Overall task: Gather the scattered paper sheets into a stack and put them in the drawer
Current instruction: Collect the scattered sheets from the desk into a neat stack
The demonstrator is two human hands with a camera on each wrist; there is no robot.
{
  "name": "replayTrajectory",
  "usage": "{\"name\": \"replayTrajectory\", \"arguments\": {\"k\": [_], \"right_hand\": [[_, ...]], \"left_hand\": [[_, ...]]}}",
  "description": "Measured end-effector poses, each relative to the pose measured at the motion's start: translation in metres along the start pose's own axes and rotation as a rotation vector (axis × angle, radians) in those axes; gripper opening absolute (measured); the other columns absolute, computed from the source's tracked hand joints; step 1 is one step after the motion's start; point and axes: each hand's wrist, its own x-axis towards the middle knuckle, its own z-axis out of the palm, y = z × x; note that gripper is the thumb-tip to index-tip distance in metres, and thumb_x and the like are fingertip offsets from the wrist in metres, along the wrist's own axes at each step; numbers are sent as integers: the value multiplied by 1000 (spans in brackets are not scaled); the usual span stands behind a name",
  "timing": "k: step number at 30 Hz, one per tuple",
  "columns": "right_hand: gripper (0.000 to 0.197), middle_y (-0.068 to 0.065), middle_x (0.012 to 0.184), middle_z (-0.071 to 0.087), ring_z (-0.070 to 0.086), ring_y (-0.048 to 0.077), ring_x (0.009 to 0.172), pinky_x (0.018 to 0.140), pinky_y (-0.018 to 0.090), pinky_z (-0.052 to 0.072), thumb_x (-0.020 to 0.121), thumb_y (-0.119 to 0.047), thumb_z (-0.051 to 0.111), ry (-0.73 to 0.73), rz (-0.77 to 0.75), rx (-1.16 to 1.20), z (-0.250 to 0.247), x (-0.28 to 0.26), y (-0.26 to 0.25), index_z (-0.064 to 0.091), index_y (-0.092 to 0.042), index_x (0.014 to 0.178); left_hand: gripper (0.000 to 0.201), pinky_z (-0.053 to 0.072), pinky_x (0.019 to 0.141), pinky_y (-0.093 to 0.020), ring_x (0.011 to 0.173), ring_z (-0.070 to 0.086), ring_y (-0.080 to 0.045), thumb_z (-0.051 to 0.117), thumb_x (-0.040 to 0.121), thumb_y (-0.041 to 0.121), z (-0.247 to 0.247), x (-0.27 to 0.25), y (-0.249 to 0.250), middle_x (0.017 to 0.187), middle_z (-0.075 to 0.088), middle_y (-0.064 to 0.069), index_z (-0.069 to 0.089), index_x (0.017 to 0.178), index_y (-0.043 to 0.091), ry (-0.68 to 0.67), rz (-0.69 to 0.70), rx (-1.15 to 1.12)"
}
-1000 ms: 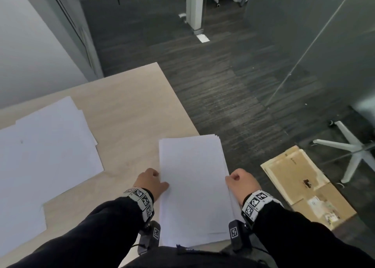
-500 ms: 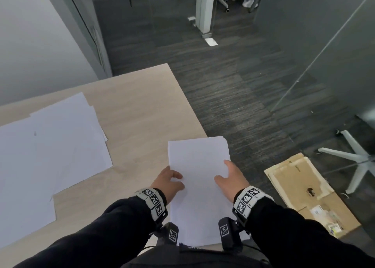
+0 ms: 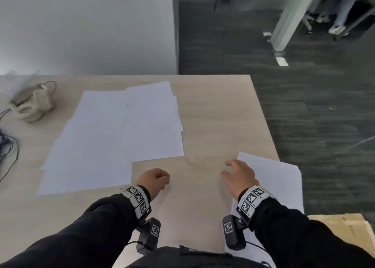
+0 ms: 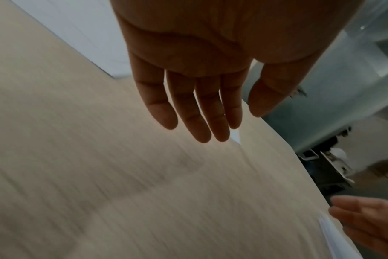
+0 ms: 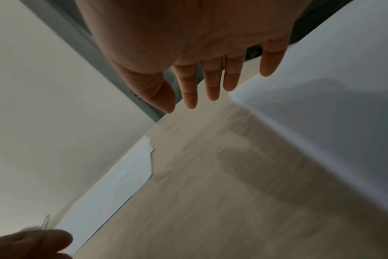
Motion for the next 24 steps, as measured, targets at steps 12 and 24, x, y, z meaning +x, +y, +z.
{"name": "replayTrajectory", "arguments": {"k": [12,24], "right_hand": [[54,3,147,41,46,24,131,107,36,38,86,-31,57,-75,10,162,85,47,-153,47,-22,139],[52,-10,162,1,8,21,147,115,44,25,89,-42,46,-125,89,-184,109,55,-176,37,-52,140]], "left_hand": [[38,37,107,-33,130,45,-21,62,87,25,-162,47,-110,143,48,1,61,125,27,256,-40,209],[77,16,118,-48,150,2,-22,44,85,65,-194,118,-97,164,-4,6,8,151,46,120,-37,630]]}}
